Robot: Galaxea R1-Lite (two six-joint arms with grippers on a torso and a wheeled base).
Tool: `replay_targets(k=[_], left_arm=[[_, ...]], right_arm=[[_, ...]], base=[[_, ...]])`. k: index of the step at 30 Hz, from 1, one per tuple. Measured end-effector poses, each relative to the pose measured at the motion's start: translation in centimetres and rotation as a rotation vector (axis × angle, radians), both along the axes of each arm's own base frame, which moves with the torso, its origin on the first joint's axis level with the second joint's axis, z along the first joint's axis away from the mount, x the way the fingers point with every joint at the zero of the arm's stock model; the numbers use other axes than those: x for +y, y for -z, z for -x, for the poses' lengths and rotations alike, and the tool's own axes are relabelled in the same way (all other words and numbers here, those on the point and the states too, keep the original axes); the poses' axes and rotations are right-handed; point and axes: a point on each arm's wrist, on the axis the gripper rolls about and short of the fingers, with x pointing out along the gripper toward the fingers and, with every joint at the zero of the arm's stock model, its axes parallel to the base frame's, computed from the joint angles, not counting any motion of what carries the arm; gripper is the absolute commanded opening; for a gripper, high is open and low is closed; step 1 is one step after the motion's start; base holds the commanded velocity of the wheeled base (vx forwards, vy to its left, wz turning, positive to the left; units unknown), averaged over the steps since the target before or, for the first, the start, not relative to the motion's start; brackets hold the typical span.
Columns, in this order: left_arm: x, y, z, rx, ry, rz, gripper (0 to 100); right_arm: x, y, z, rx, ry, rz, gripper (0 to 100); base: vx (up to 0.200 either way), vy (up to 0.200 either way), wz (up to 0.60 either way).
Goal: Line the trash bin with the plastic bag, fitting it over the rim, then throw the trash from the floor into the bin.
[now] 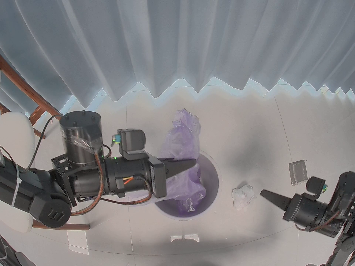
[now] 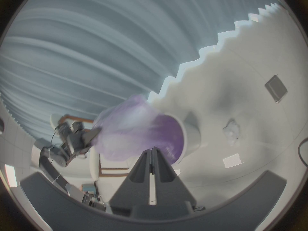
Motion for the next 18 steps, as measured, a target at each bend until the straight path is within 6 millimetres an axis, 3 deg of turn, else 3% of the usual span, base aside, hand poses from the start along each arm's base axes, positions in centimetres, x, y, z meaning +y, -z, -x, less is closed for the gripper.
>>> replay_targets(k=[9,18], left_arm=[[-1.4,0.7,2.4,-0.03,0.115,-0.118,0],[-0.8,0.6,4.2,-0.09,0.174,-0.209,0]], right_arm=[[-4.1,-1.5,-6.2,-0.039,0.144,0.067,0],[-4.8,0.9,-14.1,-0.224,0.059,0.198,0]], base=[[0.0,0.0,0.0],[0.0,0.0,0.0]])
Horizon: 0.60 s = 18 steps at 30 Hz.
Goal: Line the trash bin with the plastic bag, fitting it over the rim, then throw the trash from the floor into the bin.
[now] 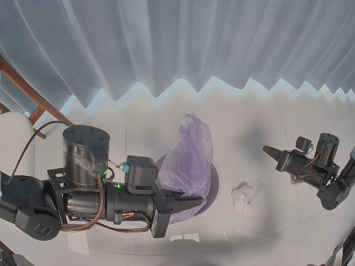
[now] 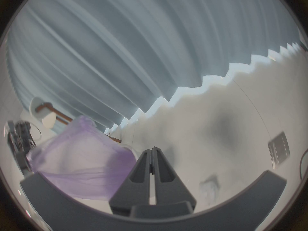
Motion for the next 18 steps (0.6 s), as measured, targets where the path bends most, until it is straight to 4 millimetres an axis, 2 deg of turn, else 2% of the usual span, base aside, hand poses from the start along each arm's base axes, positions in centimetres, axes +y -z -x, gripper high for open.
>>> replay_targets(k=[5,8,13,18], left_arm=[[0.4,-0.4,0.6,-0.024,0.014,-0.01,0],[0.6,-0.5,0.9,-0.032,0.019,-0.014,0],[1.0,-0.5,1.4,-0.036,0.032,-0.021,0],[1.2,-0.3,1.8,-0.042,0.042,-0.027,0]], right_arm=[[0.8,2.0,-4.8,-0.188,-0.082,0.091,0],[2.0,2.7,-7.5,-0.288,-0.132,0.12,0],[6.1,2.7,-10.7,-0.461,-0.231,0.141,0],[11.3,3.1,-11.3,-0.577,-0.351,0.167,0]], base=[[0.0,0.0,0.0],[0.0,0.0,0.0],[0.0,0.0,0.0],[0.0,0.0,0.0]])
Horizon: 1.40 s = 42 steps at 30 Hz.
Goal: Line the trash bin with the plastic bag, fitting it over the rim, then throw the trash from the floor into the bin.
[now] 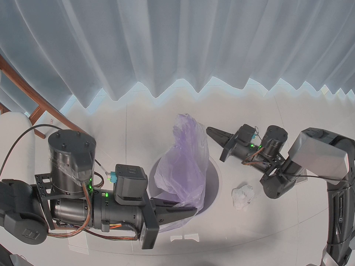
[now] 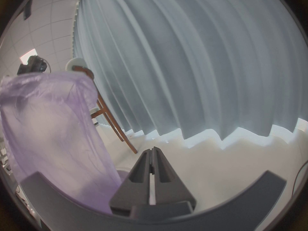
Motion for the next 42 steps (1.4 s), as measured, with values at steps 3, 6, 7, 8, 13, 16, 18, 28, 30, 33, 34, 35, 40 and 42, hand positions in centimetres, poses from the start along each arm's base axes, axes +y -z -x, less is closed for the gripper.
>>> replay_targets(k=[3,6,7,8,13,16,18,28,30,33,34,35,40,42], left_arm=[[0.1,0.1,0.1,-0.009,0.009,-0.007,0],[0.3,0.2,0.1,-0.01,0.018,-0.008,0],[0.3,0.2,0.1,-0.01,0.019,-0.006,0],[0.3,0.2,0.1,-0.011,0.02,-0.005,0],[0.4,0.1,0.0,-0.012,0.021,-0.002,0],[0.4,0.1,-0.1,-0.011,0.021,-0.002,0],[0.5,0.2,-0.1,-0.01,0.021,-0.001,0],[1.0,0.5,-1.0,0.002,-0.008,-0.008,0],[1.0,0.5,-1.3,0.001,-0.018,-0.007,0],[1.0,0.5,-1.7,-0.001,-0.027,-0.006,0],[0.9,0.4,-1.8,-0.004,-0.028,-0.005,0],[0.9,0.4,-1.9,-0.008,-0.027,-0.005,0],[0.5,0.3,-2.1,-0.039,-0.014,-0.017,0],[0.3,0.3,-2.0,-0.049,-0.015,-0.03,0]], right_arm=[[2.5,0.3,0.3,-0.036,-0.057,0.011,0],[4.0,0.7,0.8,-0.054,-0.103,0.021,0],[4.2,0.8,0.9,-0.056,-0.117,0.024,0],[4.3,0.9,1.0,-0.058,-0.132,0.027,0],[4.7,1.3,2.1,-0.055,-0.186,0.037,0],[4.8,1.7,3.1,-0.029,-0.218,0.055,0],[4.6,2.2,4.0,-0.001,-0.239,0.075,0],[3.3,3.7,8.5,0.129,-0.327,0.156,0],[2.6,3.6,8.3,0.15,-0.304,0.147,0],[1.1,3.3,7.6,0.214,-0.228,0.104,0],[0.5,3.1,7.3,0.245,-0.193,0.081,0],[0.0,2.9,7.2,0.276,-0.165,0.056,0],[-2.8,0.0,7.4,0.42,-0.041,-0.123,0],[-4.0,-1.7,8.2,0.45,-0.01,-0.185,0]], base=[[0.0,0.0,0.0],[0.0,0.0,0.0],[0.0,0.0,0.0],[0.0,0.0,0.0],[0.0,0.0,0.0],[0.0,0.0,0.0],[0.0,0.0,0.0],[0.0,0.0,0.0],[0.0,0.0,0.0],[0.0,0.0,0.0],[0.0,0.0,0.0],[0.0,0.0,0.0],[0.0,0.0,0.0],[0.0,0.0,0.0]])
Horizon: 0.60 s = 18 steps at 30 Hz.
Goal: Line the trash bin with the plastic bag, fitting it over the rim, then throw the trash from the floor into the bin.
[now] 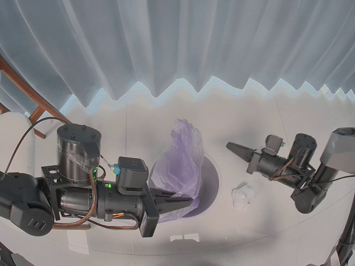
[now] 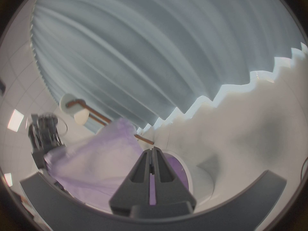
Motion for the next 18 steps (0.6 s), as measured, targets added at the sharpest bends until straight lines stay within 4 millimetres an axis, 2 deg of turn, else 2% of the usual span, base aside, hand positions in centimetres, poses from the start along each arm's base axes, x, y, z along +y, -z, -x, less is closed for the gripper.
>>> replay_targets(k=[4,8,12,18], left_arm=[[-0.5,0.4,0.2,-0.031,-0.05,-0.06,0],[-0.9,0.9,0.1,-0.102,-0.154,-0.168,0],[-1.2,1.7,-0.2,-0.215,-0.188,-0.302,0],[-2.1,3.1,-0.4,-0.388,-0.101,-0.479,0]], right_arm=[[-2.5,-2.5,2.8,0.089,0.069,-0.051,0],[-4.4,-4.0,6.4,0.22,0.115,-0.091,0],[-5.8,-4.6,9.8,0.405,0.154,-0.112,0],[-7.2,-4.9,13.7,0.628,0.207,-0.103,0]], base=[[0.0,0.0,0.0],[0.0,0.0,0.0],[0.0,0.0,0.0],[0.0,0.0,0.0]])
